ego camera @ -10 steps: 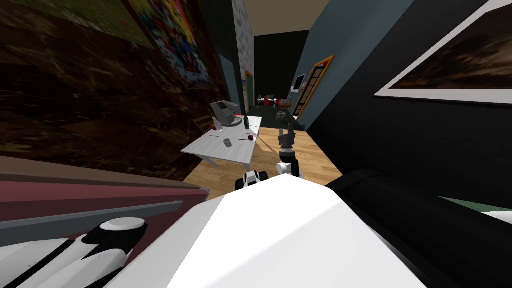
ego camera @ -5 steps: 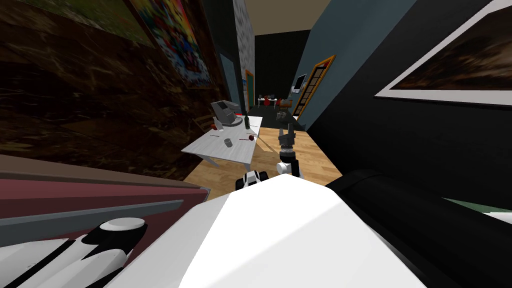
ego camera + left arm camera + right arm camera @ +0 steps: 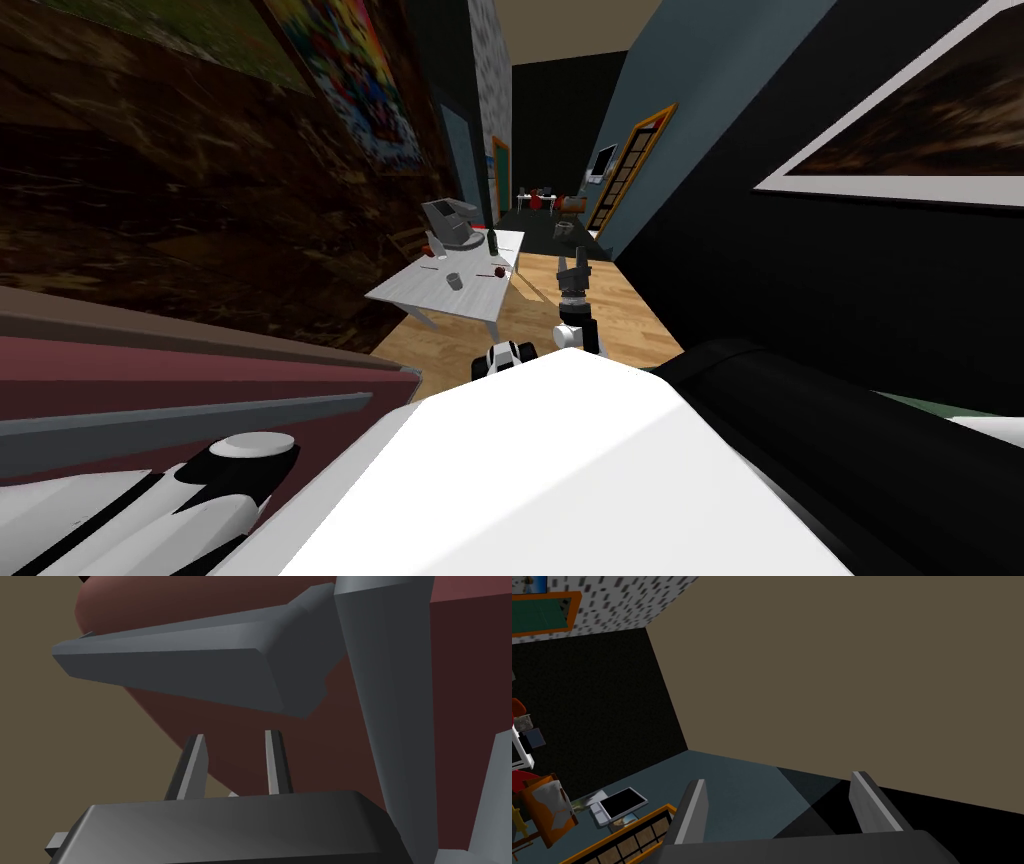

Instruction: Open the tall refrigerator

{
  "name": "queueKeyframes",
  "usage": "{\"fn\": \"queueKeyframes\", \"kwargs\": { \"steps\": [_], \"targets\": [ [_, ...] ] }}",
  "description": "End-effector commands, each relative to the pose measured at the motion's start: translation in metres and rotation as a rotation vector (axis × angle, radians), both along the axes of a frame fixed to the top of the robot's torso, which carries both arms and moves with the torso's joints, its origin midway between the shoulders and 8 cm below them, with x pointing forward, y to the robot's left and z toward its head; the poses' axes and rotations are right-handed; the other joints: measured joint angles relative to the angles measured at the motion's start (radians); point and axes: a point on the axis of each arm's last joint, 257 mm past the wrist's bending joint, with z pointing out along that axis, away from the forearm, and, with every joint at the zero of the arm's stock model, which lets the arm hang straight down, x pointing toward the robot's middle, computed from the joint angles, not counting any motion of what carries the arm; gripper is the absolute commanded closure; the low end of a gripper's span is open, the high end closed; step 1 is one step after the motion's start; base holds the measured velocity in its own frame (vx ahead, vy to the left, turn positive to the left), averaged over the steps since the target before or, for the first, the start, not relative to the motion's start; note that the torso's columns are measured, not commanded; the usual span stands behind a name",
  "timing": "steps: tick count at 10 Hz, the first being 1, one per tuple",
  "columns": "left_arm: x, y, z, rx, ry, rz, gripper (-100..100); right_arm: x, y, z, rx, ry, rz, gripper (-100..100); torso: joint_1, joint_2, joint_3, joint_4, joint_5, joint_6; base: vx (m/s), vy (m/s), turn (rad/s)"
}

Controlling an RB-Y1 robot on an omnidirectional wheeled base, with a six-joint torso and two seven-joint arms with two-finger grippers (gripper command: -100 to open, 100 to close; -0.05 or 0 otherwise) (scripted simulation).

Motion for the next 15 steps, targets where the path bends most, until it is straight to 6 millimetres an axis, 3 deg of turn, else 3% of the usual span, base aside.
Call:
{"fn": "queueKeyframes", "kwargs": {
  "steps": [1, 7, 8, 9, 15],
  "targets": [
    [0.031, -0.012, -0.001, -0.004, 0.010, -0.101, 100, 0.000, 0.000, 0.000, 0.000, 0.000, 0.000, 0, 0.000, 0.001, 0.002, 0.002, -0.001, -0.003, -0.389, -0.085, -0.085],
    [0.096, -0.044, 0.003, -0.020, 0.039, -0.310, 100, 0.000, 0.000, 0.000, 0.000, 0.000, 0.000, 0, 0.003, -0.007, -0.005, 0.001, -0.003, -0.006, -0.374, -0.121, -0.042],
    [0.088, -0.041, 0.003, -0.017, 0.035, -0.288, 100, 0.000, 0.000, 0.000, 0.000, 0.000, 0.000, 0, 0.005, -0.006, -0.004, 0.002, -0.002, -0.006, -0.155, -0.038, -0.010],
    [0.082, -0.032, 0.000, -0.037, 0.020, -0.277, -100, 0.000, 0.000, 0.000, 0.000, 0.001, 0.000, 0, 0.007, -0.014, -0.008, 0.000, -0.001, -0.006, 0.092, 0.041, 0.015],
    [0.061, -0.004, -0.014, -0.102, -0.025, -0.227, -100, 0.000, 0.000, 0.000, -0.001, 0.001, -0.001, 0, 0.011, -0.014, -0.007, -0.006, 0.010, -0.002, 0.226, 0.073, 0.012]
  ]
}}
